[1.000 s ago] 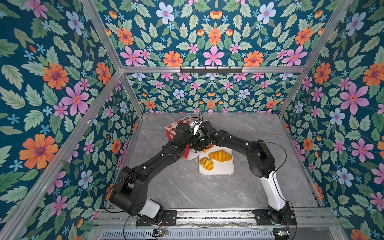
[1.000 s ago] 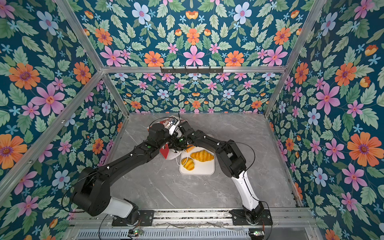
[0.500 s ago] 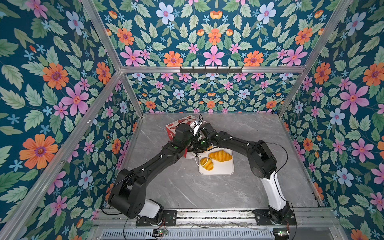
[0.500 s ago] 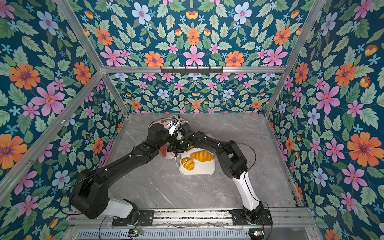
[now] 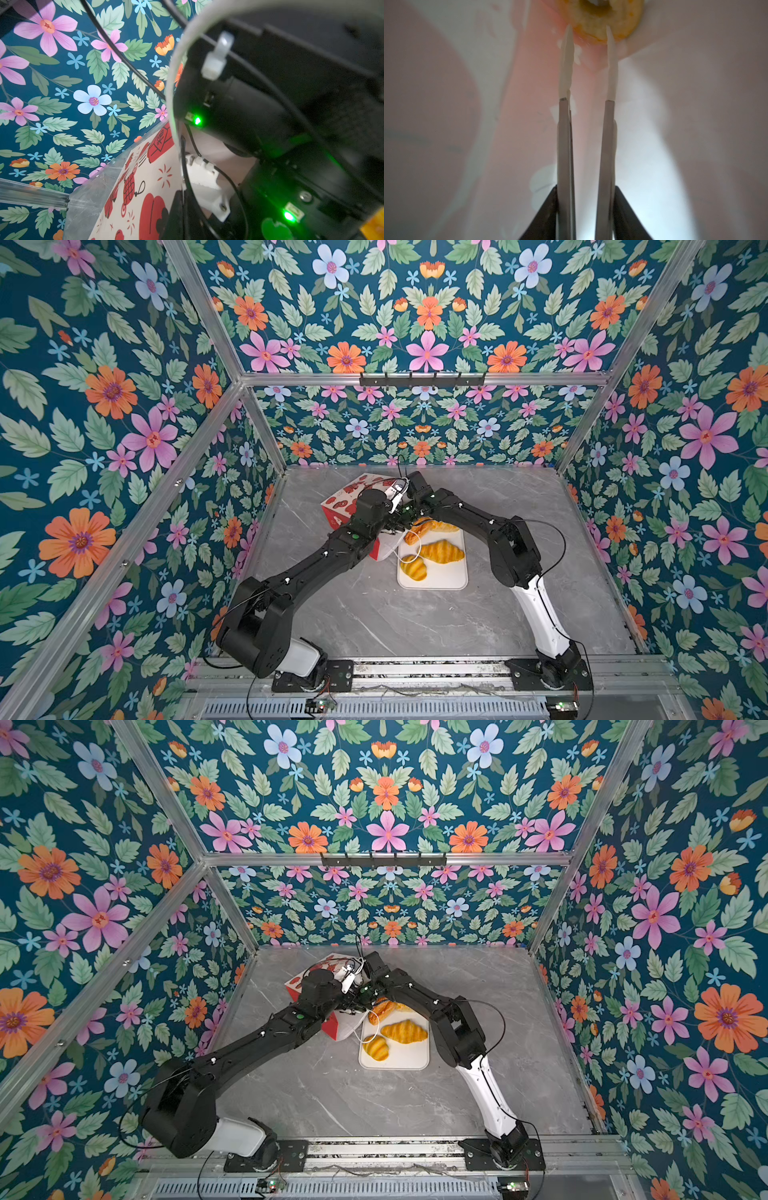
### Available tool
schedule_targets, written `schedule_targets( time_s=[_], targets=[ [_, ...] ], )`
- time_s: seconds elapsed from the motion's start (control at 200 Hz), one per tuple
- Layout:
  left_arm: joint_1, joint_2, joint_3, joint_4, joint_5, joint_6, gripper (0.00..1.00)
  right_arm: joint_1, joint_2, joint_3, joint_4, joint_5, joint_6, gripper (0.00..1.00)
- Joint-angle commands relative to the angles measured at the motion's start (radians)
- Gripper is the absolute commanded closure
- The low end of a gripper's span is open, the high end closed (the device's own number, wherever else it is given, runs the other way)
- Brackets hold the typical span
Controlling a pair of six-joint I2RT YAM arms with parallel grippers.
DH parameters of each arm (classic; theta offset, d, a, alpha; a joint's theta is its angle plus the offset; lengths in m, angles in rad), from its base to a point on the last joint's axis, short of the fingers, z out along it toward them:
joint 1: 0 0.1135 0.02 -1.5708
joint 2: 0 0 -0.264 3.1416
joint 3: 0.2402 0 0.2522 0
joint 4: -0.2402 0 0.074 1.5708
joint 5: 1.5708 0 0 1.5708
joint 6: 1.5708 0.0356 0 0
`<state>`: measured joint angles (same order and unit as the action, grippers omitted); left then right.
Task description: Take the fake bread out of the paper bag
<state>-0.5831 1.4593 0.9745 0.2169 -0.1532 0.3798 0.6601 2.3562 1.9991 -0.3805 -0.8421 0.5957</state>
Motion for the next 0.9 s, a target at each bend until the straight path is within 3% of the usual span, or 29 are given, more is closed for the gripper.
schedule_targets(
  time_s=[0.0, 0.415, 0.76, 0.895],
  targets=[
    [0.0, 0.012, 0.0, 0.053, -0.048, 0.015, 1.0, -0.002, -0.029, -0.026, -0.001, -0.047, -0.025, 0.61],
    [0.009, 0.101, 0.035, 0.109, -0.125, -0.015, 1.0, 0.0, -0.071, -0.202, 0.092, -0.082, 0.013, 0.6],
    [0.035, 0.133, 0.021, 0.152, -0.118, -0.018, 1.0, 0.001, 0.0, -0.046, 0.02, -0.08, 0.01, 0.6],
    [0.054, 0.118, 0.01, 0.156, -0.104, -0.026, 1.0, -0.005, -0.029, -0.084, 0.019, -0.061, 0.0, 0.61]
  ],
)
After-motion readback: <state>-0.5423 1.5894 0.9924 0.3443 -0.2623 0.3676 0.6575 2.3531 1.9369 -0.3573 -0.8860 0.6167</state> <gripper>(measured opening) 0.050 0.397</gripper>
